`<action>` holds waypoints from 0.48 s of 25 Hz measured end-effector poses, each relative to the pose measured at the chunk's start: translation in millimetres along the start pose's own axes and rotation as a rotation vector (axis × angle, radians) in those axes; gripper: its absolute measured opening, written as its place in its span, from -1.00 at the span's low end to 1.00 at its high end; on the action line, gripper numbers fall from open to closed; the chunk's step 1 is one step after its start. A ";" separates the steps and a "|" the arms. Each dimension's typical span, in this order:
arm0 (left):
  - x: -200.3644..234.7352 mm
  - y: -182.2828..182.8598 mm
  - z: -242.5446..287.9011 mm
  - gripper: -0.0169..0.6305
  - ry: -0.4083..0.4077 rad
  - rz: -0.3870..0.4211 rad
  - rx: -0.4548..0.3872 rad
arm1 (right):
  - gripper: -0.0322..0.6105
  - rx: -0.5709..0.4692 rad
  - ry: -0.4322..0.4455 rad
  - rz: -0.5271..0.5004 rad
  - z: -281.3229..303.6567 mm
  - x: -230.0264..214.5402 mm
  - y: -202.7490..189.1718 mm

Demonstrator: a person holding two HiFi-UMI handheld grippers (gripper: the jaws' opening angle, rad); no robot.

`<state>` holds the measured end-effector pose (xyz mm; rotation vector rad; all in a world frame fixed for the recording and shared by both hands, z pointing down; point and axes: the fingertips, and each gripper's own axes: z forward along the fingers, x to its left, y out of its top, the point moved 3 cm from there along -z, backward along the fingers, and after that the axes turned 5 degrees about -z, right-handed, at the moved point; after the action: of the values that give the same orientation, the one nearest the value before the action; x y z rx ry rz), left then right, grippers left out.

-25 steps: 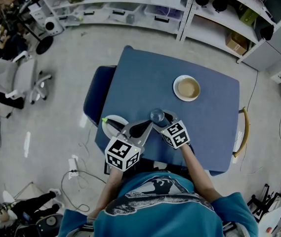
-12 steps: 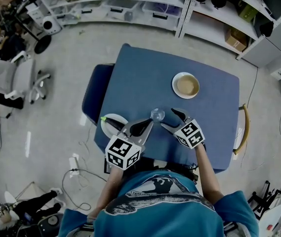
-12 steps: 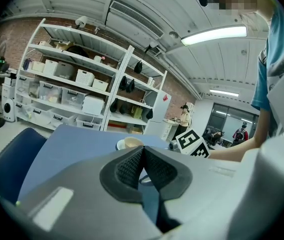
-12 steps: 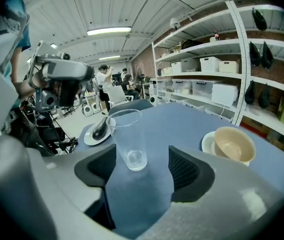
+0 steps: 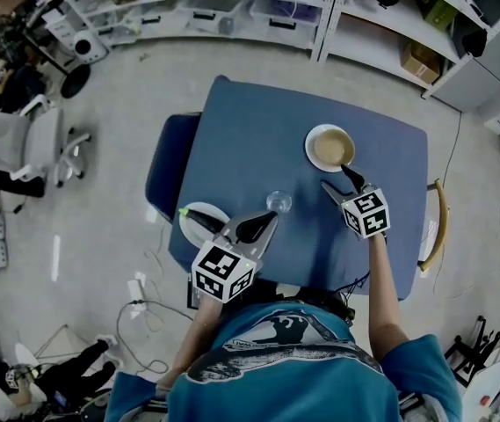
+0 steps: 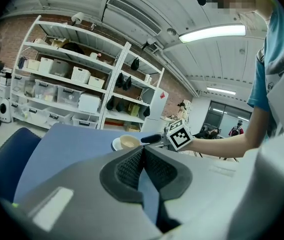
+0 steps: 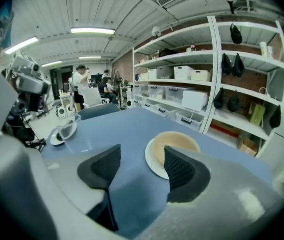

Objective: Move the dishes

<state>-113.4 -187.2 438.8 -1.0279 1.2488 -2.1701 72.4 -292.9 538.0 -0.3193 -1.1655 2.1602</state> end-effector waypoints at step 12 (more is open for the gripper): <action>-6.2 -3.2 2.1 -0.91 -0.011 0.012 0.029 | -0.22 0.167 -0.023 -0.141 58.5 -23.3 -11.9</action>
<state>-107.9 -182.6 439.8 -1.0168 1.2126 -2.1645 66.4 -341.6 579.2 -0.1346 -0.9816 2.1250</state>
